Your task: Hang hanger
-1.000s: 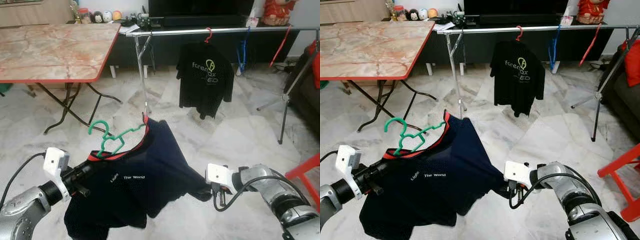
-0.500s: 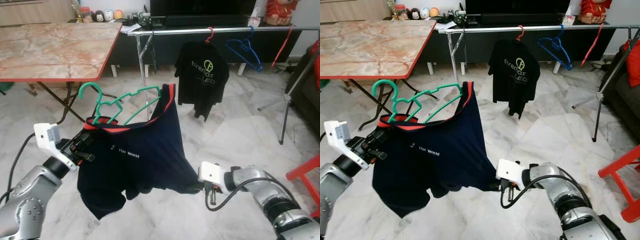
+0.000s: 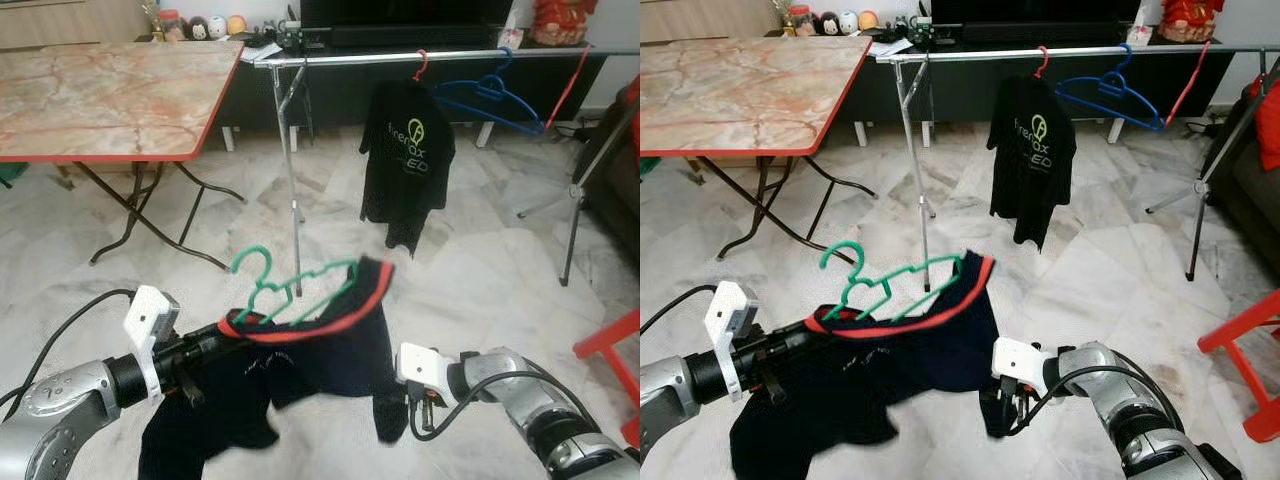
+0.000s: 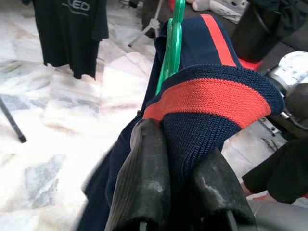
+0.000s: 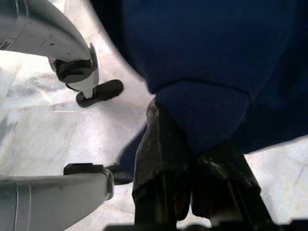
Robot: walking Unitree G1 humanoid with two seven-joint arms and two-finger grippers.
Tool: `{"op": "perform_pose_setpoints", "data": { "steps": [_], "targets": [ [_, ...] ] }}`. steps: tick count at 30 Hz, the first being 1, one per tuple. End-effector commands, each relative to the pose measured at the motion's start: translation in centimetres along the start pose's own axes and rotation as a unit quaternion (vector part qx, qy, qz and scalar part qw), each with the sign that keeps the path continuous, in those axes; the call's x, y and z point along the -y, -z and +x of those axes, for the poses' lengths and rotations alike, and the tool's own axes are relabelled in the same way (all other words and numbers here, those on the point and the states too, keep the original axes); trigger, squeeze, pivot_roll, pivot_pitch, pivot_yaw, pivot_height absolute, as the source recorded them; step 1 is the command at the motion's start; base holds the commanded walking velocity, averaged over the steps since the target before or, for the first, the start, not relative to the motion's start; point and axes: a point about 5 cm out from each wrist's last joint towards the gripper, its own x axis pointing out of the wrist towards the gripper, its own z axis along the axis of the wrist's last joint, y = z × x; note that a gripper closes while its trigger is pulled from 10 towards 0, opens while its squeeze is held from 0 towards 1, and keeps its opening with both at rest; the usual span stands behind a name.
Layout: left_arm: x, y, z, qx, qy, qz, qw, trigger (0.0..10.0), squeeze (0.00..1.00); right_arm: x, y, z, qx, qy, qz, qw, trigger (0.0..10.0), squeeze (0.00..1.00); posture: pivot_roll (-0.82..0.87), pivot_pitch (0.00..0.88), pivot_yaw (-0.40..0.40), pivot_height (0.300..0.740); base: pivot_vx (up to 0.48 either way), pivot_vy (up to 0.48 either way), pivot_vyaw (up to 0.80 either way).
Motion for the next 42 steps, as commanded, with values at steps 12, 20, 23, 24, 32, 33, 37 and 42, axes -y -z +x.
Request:
{"op": "perform_pose_setpoints", "data": {
  "steps": [12,20,23,24,32,33,37,42],
  "targets": [
    [0.3,0.5,-1.4,-0.094,0.061,0.052,0.992,0.0,0.00,3.6,-2.4,-3.6,-0.003,0.047,-0.074,0.996,10.0,0.00,0.01,0.044,0.029,0.740,0.000,0.000,0.00],
    [0.0,2.1,-0.7,-0.118,0.051,0.051,0.990,0.0,0.00,4.2,-2.4,-4.6,-0.008,0.051,-0.065,0.997,10.0,0.87,0.00,0.031,0.026,0.740,0.000,0.000,0.00],
    [-0.1,2.3,-0.7,-0.118,0.049,0.049,0.991,0.0,0.00,3.3,-1.8,-4.1,-0.008,0.018,-0.053,0.998,10.0,1.00,0.00,0.028,0.028,0.740,0.000,0.000,0.00],
    [-0.1,2.3,-0.8,-0.119,0.047,0.049,0.991,0.0,0.00,2.8,-1.4,-3.8,-0.018,-0.001,-0.049,0.999,10.0,1.00,0.00,0.027,0.028,0.740,0.000,0.000,0.00],
    [-1.4,1.7,-0.7,-0.096,0.002,0.063,0.993,0.0,0.00,1.0,0.3,-3.2,-0.074,-0.060,-0.053,0.994,10.0,1.00,0.00,0.023,0.025,0.740,0.000,0.000,0.00],
    [-1.5,1.6,-0.6,-0.088,-0.007,0.064,0.994,0.0,0.00,1.4,0.0,-3.1,-0.069,-0.038,-0.049,0.996,10.0,1.00,0.00,0.023,0.025,0.740,0.000,0.000,0.00],
    [-1.9,1.0,-0.3,-0.057,-0.039,0.064,0.996,0.0,0.00,2.7,-1.2,-3.0,-0.019,0.049,-0.024,0.998,10.0,0.00,0.00,0.028,0.020,0.740,0.000,0.000,0.00],
    [-2.2,1.1,-0.2,-0.037,-0.079,0.067,0.994,0.0,0.00,4.0,-2.1,-2.7,0.067,0.178,0.064,0.980,10.0,0.00,0.00,0.037,0.014,0.740,0.000,0.000,0.00]
  ]
}}
